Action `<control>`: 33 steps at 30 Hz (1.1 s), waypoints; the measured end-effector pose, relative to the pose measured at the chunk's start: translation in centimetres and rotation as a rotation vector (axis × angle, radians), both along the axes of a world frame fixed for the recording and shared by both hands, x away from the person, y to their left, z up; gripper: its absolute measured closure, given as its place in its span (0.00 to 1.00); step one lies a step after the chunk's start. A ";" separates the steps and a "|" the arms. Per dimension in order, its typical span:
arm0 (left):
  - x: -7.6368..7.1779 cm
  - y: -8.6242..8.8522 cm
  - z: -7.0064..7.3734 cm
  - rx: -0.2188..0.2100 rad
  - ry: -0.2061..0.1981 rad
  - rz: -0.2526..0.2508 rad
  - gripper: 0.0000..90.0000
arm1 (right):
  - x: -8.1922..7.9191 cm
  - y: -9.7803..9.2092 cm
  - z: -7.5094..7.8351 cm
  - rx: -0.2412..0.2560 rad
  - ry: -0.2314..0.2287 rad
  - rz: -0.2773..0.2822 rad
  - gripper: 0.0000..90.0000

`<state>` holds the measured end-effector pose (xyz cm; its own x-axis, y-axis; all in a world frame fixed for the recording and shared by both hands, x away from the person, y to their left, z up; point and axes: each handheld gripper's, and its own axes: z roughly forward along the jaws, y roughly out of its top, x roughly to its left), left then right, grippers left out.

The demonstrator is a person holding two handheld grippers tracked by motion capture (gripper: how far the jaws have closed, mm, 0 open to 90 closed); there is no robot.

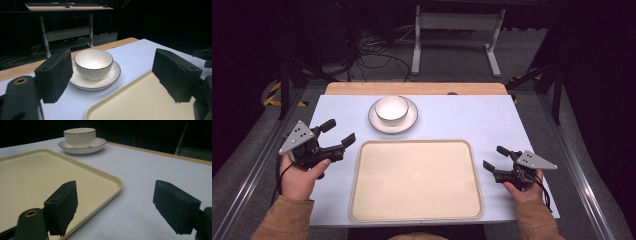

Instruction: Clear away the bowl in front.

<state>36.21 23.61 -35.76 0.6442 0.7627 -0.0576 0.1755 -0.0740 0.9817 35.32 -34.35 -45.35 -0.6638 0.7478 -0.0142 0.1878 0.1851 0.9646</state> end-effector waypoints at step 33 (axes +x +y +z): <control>6.7 -5.4 2.0 0.063 0.033 -0.134 0.22 | 0.0 -0.4 0.0 0.039 -0.003 -0.006 0.22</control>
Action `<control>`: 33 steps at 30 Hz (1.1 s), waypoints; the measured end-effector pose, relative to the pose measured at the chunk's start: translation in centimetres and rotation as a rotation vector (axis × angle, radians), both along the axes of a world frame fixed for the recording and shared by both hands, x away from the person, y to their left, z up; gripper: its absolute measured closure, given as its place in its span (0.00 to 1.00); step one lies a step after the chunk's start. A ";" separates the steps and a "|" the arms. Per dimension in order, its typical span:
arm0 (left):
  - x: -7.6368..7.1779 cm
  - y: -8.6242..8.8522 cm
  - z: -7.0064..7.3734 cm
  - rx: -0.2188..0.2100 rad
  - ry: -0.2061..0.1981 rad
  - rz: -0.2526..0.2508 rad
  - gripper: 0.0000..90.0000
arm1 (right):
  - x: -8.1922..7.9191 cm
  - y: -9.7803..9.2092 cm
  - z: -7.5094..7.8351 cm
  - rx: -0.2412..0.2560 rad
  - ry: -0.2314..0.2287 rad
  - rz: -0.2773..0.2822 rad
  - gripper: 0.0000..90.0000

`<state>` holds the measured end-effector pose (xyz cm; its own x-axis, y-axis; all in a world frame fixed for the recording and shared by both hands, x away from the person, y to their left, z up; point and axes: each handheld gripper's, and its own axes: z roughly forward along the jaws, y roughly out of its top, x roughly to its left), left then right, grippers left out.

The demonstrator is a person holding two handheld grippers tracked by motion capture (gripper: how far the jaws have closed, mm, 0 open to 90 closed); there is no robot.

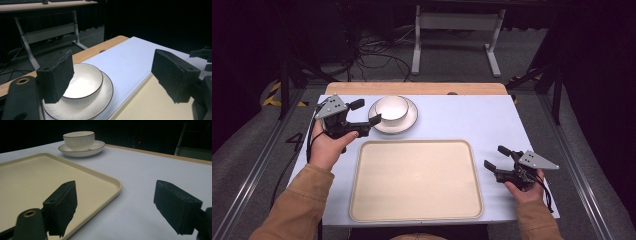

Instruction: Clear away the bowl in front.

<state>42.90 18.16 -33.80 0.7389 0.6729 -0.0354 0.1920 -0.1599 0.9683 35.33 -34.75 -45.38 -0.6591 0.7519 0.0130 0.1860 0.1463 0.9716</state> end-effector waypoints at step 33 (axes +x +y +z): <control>5.3 -4.8 1.6 0.474 0.053 -0.074 0.32 | -0.7 -0.8 -0.2 0.078 -0.068 0.012 0.20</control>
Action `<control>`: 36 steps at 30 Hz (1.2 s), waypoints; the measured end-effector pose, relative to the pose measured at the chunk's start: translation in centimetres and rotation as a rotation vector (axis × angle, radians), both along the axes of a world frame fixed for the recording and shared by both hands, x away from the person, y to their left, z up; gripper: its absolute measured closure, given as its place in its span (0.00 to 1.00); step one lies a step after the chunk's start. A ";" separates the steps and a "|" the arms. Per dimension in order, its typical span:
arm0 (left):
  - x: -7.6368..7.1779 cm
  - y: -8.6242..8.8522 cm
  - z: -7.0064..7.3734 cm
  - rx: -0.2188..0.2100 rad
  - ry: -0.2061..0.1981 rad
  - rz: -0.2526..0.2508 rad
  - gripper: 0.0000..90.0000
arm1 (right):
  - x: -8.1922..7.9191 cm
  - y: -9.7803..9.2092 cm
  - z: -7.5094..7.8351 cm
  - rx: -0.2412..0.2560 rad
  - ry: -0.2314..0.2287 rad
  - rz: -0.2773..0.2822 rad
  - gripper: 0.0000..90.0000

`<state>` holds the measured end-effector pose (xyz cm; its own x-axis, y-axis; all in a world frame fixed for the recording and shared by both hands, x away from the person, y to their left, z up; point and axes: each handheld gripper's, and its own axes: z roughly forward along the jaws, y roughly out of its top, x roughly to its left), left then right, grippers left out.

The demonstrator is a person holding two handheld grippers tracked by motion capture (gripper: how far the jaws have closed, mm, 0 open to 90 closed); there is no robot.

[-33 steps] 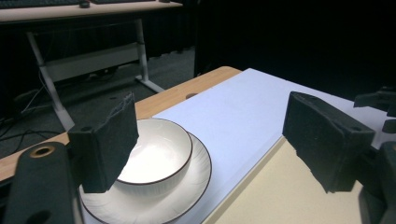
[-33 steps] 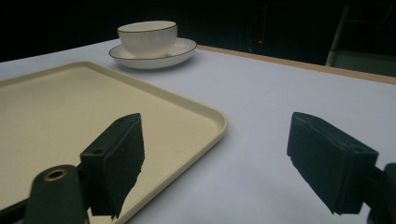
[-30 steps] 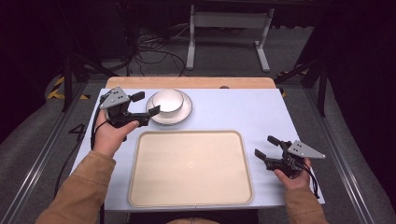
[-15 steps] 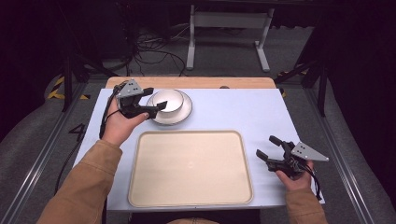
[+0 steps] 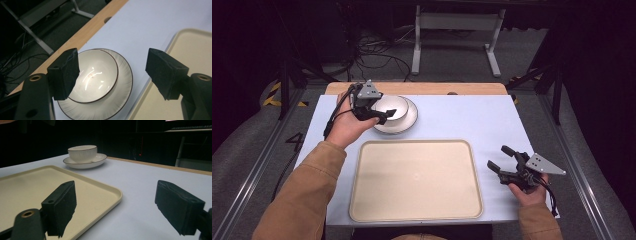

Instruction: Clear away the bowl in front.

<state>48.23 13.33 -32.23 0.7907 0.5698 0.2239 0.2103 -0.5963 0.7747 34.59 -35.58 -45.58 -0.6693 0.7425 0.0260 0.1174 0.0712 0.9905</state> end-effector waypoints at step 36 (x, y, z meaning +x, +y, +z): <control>5.3 -3.6 -2.6 0.441 0.170 -0.201 0.43 | 0.1 0.0 0.0 0.005 0.008 -0.002 0.20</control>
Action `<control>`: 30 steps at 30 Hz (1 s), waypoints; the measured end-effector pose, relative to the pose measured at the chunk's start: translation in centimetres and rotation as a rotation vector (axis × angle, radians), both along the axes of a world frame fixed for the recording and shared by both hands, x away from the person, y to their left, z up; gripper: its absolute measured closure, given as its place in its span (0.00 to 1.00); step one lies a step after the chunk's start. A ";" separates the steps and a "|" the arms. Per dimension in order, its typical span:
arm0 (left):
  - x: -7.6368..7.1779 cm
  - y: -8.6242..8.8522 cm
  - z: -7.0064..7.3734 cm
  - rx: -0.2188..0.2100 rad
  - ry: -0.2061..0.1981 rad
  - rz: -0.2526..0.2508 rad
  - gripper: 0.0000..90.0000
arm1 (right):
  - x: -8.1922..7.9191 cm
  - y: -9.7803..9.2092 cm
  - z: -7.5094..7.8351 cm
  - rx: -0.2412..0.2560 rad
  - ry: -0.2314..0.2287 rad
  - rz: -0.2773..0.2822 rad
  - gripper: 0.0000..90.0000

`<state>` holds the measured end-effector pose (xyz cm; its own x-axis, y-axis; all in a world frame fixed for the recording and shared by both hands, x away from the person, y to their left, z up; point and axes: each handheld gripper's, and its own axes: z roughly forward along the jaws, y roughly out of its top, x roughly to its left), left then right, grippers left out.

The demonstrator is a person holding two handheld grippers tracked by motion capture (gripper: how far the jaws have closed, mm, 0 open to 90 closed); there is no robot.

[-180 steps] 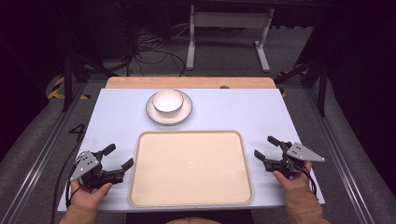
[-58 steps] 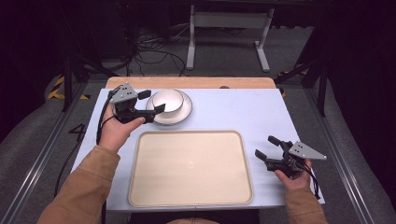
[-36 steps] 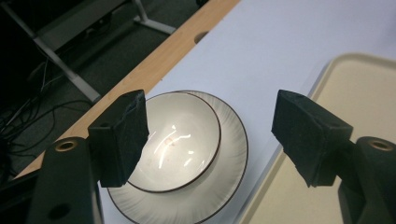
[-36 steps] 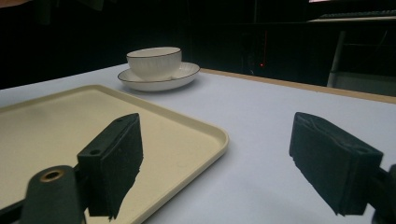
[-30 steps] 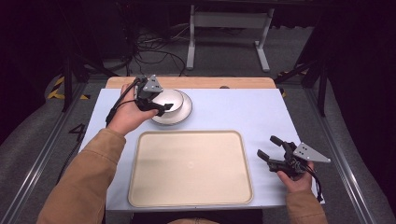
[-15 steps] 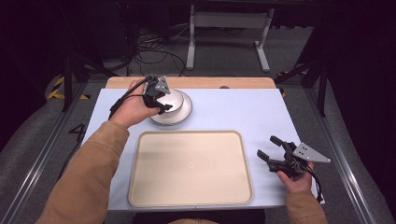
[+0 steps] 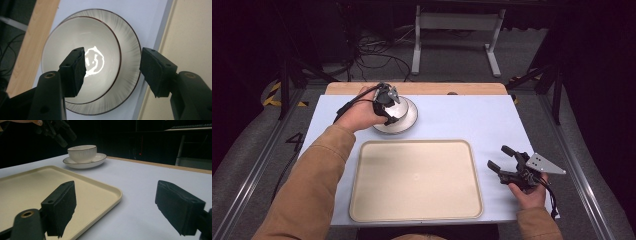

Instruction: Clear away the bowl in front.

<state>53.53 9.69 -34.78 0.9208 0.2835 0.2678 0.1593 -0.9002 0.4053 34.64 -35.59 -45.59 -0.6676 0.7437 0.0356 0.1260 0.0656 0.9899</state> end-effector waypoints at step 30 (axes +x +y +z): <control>1.7 -2.0 -3.8 0.175 0.048 -0.027 0.62 | 0.0 -0.1 0.0 0.006 -0.008 0.008 0.20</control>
<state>55.23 7.67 -38.57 0.9403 0.2114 0.2668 0.1493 -0.9605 0.2347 34.60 -35.71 -45.63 -0.6737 0.7381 0.0350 0.1176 0.0603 0.9912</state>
